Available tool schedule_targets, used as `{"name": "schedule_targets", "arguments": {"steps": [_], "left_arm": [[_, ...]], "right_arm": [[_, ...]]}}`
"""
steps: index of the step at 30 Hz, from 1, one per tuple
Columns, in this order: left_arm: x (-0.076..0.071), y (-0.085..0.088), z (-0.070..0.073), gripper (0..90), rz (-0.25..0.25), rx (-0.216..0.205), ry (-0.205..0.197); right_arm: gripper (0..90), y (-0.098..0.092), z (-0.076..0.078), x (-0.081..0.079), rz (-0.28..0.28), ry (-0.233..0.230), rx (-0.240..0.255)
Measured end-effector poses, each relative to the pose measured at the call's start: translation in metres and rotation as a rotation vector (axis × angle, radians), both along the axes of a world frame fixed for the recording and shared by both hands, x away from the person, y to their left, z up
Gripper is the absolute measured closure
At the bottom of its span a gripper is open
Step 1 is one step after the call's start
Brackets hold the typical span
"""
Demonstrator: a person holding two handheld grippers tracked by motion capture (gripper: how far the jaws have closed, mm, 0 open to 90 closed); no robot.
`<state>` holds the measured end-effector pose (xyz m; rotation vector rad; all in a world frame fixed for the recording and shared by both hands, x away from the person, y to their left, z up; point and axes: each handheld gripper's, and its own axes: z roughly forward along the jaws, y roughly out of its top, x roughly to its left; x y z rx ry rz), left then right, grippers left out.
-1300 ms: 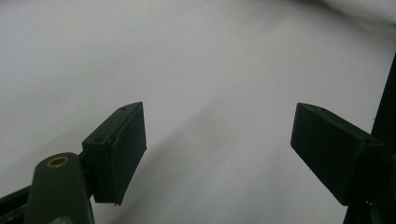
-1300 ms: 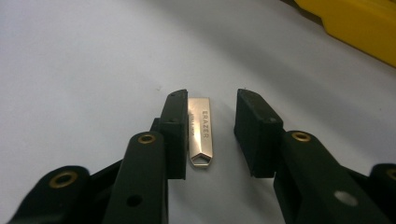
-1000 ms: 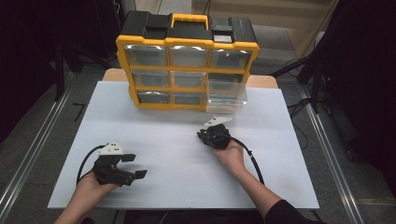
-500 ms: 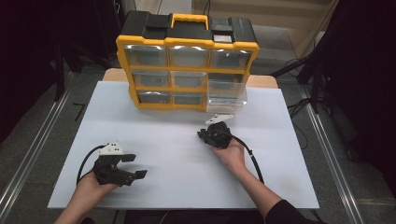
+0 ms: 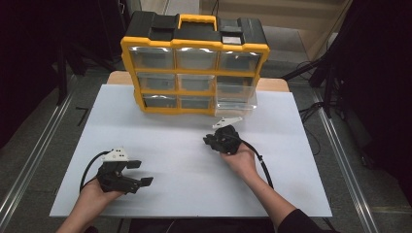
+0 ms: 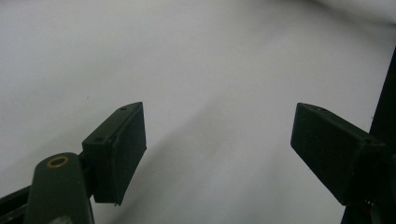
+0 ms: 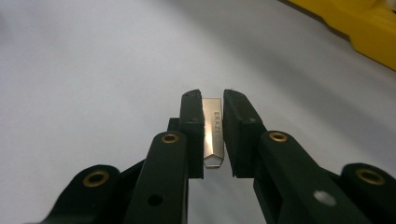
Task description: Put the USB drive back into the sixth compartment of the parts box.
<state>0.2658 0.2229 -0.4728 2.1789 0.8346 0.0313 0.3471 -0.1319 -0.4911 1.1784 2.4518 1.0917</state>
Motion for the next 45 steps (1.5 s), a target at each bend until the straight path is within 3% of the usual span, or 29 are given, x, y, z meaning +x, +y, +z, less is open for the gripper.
{"name": "schedule_targets", "arguments": {"steps": [7,10,19,45], "left_arm": [[0.000,0.000,0.000,19.2,-0.001,0.001,0.004],[0.000,0.000,0.000,19.2,-0.002,0.000,0.005],[0.000,0.000,0.000,19.2,-0.002,0.001,0.006],[0.000,0.000,-0.001,19.2,-0.003,-0.003,0.010]], "right_arm": [[76.2,0.003,0.011,-0.002,0.048,0.043,0.012],[76.2,0.003,0.017,-0.003,0.099,0.064,0.034],[76.2,0.004,0.027,-0.005,0.179,0.136,0.020],[76.2,-0.009,0.061,-0.010,0.285,0.193,0.024]]}}
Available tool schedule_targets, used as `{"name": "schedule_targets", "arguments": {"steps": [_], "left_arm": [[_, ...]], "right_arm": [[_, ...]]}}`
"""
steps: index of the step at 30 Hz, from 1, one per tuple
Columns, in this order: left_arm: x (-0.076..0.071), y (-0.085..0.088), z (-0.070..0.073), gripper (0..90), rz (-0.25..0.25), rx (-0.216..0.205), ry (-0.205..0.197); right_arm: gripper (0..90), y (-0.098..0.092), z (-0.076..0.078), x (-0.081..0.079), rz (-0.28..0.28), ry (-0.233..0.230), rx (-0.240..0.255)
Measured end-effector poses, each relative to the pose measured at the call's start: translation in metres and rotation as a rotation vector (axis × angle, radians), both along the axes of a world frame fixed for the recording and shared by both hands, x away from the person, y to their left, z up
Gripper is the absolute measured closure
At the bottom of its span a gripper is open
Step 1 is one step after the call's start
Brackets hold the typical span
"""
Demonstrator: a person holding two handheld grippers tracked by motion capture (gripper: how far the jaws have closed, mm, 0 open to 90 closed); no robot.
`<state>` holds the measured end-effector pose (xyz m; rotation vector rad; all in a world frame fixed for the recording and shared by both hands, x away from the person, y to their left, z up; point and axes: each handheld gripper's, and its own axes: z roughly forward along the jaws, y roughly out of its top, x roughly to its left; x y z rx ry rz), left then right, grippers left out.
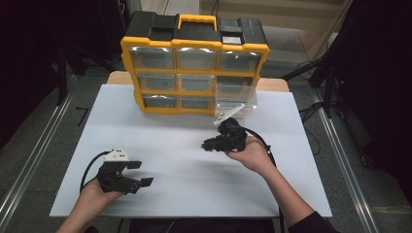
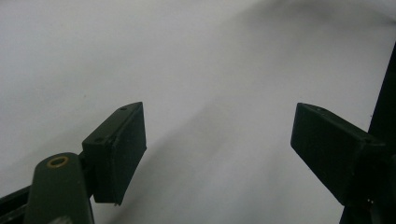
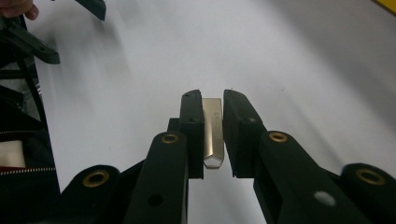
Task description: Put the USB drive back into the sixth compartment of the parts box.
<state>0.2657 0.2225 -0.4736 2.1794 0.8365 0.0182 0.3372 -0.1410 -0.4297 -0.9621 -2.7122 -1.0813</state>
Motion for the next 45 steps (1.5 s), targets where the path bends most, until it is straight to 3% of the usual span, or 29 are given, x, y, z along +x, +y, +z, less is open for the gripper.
{"name": "schedule_targets", "arguments": {"steps": [23,30,45], "left_arm": [[0.000,0.000,0.000,19.2,0.001,0.000,-0.001],[0.000,0.000,0.000,19.2,0.001,0.000,0.000],[0.000,0.000,0.000,19.2,0.003,0.001,0.000]], "right_arm": [[76.2,-0.031,0.026,0.002,0.002,0.015,0.018],[76.2,-0.039,0.034,0.002,0.009,-0.001,0.028],[76.2,-0.051,0.046,0.002,-0.013,0.007,0.036]]}}
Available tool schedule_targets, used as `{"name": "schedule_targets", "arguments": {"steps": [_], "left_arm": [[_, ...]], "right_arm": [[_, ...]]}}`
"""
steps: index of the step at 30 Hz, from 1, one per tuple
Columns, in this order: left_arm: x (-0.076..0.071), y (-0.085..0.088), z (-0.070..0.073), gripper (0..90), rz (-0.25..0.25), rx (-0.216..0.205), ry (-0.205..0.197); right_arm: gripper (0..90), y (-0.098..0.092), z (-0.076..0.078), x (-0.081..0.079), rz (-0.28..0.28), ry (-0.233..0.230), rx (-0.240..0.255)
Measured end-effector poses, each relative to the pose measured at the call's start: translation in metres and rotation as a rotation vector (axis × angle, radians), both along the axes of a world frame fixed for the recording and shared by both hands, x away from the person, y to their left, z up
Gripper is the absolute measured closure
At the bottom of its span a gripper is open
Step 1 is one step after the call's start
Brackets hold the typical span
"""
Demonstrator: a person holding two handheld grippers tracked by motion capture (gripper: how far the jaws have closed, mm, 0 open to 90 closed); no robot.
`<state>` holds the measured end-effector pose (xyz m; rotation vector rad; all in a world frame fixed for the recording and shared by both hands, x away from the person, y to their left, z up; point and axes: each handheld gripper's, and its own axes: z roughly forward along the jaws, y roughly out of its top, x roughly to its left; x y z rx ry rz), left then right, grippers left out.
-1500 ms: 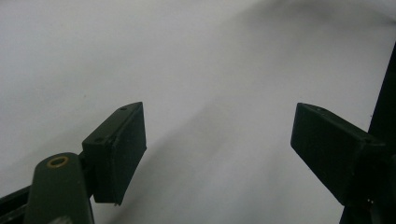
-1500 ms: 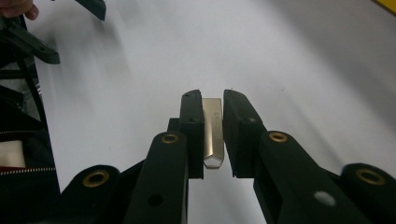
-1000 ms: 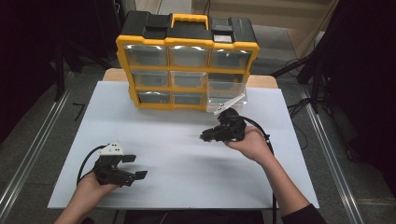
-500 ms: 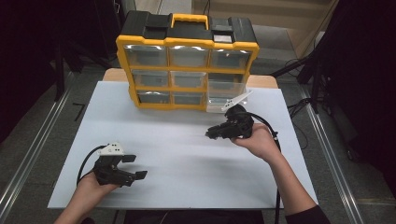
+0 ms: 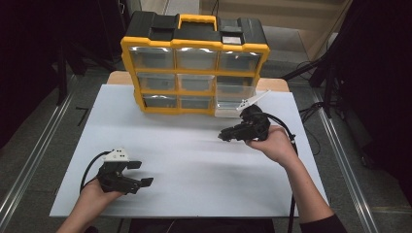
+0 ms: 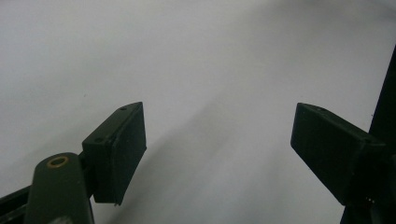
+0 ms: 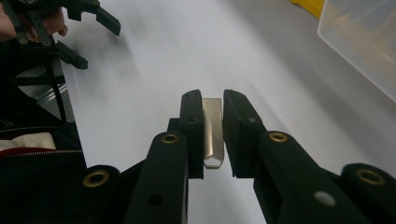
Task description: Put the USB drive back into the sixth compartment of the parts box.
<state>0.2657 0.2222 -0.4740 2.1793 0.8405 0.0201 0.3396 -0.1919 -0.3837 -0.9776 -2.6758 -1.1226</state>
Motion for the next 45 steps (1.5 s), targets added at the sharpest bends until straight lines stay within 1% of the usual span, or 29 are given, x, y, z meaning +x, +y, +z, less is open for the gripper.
{"name": "schedule_targets", "arguments": {"steps": [3,6,9,13,18,23,28,38,45], "left_arm": [[0.000,0.000,0.000,19.2,0.000,0.002,0.000],[0.001,0.001,0.000,19.2,0.006,0.007,0.001],[0.001,0.001,-0.001,19.2,0.010,0.008,0.001],[0.002,0.002,-0.002,19.2,0.010,0.011,0.005],[0.002,0.002,-0.002,19.2,0.017,0.011,0.004],[0.002,0.002,-0.002,19.2,0.018,0.012,0.007],[0.001,0.002,-0.002,19.2,0.016,0.011,0.007],[0.002,0.002,-0.002,19.2,0.013,0.008,0.010],[0.002,0.002,-0.002,19.2,0.016,0.005,0.008]], "right_arm": [[76.2,-0.001,0.002,0.000,0.001,0.001,0.003],[76.2,0.000,0.004,0.002,0.003,0.006,-0.009],[76.2,0.000,0.007,0.003,0.006,0.007,-0.002],[76.2,-0.002,0.015,0.005,0.016,0.004,0.011],[76.2,-0.002,0.025,0.009,0.028,0.003,-0.011],[76.2,-0.002,0.034,0.015,0.033,0.001,0.001],[76.2,-0.002,0.041,0.018,0.028,0.001,-0.007],[76.2,-0.006,0.056,0.024,0.024,0.003,0.000],[76.2,-0.009,0.067,0.028,0.004,-0.006,0.004]]}}
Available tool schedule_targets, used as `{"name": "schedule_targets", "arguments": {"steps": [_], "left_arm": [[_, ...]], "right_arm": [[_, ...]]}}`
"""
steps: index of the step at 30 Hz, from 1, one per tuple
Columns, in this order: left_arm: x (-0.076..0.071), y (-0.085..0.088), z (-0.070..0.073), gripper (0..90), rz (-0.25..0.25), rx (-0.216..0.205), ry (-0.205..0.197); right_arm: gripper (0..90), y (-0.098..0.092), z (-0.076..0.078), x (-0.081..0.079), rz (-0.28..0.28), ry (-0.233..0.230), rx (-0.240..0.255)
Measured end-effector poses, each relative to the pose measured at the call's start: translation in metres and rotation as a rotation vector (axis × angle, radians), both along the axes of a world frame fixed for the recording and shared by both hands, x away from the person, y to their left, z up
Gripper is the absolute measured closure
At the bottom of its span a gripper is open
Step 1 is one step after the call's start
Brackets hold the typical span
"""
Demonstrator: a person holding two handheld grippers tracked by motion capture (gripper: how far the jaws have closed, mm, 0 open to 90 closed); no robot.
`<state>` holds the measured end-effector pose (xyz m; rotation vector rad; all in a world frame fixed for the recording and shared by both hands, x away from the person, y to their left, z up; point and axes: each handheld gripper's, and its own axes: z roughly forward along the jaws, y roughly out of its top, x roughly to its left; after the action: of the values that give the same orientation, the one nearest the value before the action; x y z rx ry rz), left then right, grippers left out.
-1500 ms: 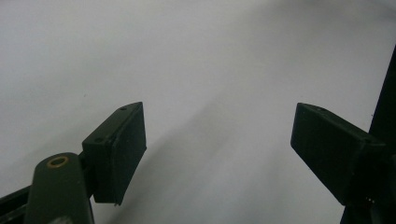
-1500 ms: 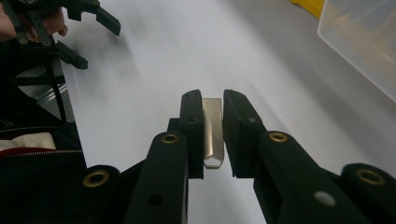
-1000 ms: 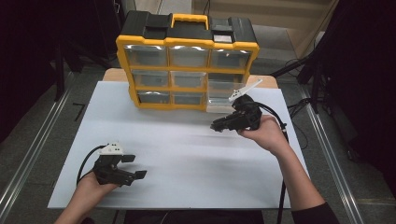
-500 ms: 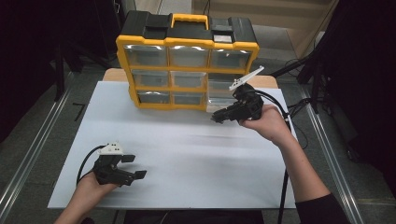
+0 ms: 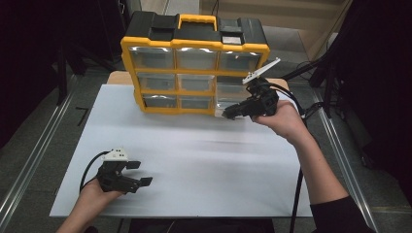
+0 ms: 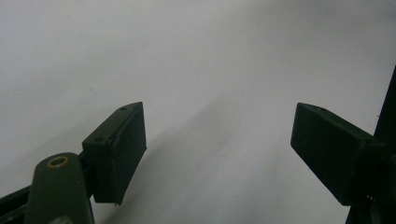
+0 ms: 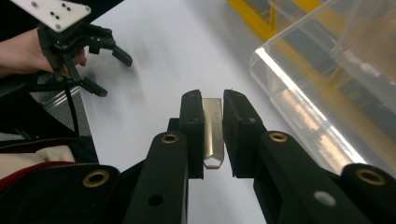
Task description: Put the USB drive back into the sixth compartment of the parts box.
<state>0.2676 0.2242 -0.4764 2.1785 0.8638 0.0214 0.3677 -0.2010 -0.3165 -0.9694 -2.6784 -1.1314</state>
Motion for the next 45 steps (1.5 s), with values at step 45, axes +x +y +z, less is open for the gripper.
{"name": "schedule_targets", "arguments": {"steps": [45], "left_arm": [[0.000,0.000,0.001,19.2,-0.005,-0.003,0.001]], "right_arm": [[76.1,-0.017,0.017,0.062,-0.074,-0.019,-0.017]]}}
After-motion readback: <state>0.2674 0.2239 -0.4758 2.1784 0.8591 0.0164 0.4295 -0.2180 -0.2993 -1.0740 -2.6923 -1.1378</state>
